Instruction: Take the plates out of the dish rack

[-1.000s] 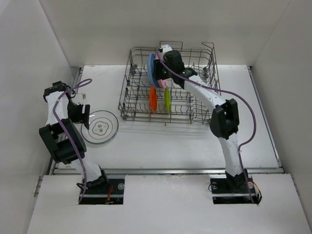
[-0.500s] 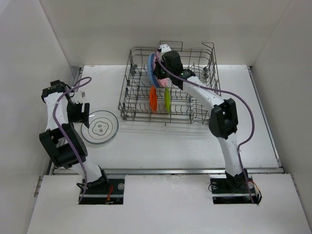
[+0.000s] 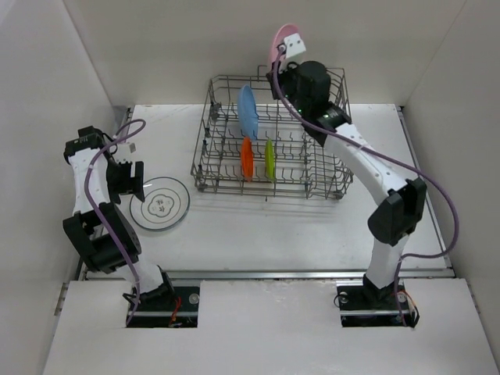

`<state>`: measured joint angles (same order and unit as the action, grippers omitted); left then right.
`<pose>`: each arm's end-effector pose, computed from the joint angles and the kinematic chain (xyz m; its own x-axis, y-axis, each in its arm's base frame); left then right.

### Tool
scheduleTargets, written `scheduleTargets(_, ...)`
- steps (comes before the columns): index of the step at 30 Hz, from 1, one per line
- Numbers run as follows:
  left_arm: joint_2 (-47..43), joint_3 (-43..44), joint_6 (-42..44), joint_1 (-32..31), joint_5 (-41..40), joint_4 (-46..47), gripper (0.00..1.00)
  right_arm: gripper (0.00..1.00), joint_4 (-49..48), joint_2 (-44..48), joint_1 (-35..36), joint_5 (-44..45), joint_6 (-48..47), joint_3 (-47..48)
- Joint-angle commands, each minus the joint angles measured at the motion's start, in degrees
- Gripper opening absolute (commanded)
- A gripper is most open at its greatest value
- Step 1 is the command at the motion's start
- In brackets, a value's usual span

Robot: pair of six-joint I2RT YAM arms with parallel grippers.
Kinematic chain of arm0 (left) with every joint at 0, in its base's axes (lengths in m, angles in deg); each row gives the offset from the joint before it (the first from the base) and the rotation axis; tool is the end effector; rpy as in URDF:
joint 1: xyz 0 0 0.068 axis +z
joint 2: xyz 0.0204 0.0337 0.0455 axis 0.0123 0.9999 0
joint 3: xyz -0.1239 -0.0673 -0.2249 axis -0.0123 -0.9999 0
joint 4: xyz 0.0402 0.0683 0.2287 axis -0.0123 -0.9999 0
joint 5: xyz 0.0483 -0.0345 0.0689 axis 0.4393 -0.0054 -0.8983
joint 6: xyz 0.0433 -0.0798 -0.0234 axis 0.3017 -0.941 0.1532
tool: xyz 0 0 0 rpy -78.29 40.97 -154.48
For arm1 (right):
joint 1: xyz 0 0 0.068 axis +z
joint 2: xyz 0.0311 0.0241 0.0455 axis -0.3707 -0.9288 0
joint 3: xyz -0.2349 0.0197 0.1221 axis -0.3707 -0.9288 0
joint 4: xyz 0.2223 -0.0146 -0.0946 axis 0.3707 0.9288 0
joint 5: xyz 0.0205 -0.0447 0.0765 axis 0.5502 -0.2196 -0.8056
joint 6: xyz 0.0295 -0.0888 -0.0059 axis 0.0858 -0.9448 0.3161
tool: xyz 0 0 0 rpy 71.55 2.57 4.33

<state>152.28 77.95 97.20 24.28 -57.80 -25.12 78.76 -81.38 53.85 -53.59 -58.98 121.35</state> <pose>0.2819 0.1042 0.2434 -0.9397 0.0268 -0.3411 0.0508 0.9968 -0.0617 0.4169 0.2542 0.4116 -0.0072 -0.0777 -0.9969 -0.4699 0.8803 -0.0653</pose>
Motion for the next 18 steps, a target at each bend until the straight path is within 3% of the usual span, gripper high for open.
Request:
scheduleTargets(1,-3.6,2.2,-0.1,-0.2,1.2,-2.3,0.71,0.00,-8.4,6.8,-0.6,1.6,-4.3,0.9)
scheduleTargets(5,-4.8,2.2,-0.1,-0.2,1.2,-2.8,0.71,0.00,-2.4,12.1,2.2,-1.4,-5.6,-1.0)
scheduleTargets(11,-6.0,2.8,-1.3,-0.2,3.1,-3.4,0.71,0.00,12.1,20.7,16.0,-7.2,-11.6,-11.9)
scheduleTargets(12,-6.0,2.8,-1.3,-0.2,3.6,-3.4,0.71,0.00,15.7,21.4,21.3,-5.0,-12.8,-14.1)
scheduleTargets(18,-6.6,3.3,-1.3,-0.2,3.4,-3.9,0.71,0.00,33.4,18.2,35.9,2.0,-12.0,-19.1)
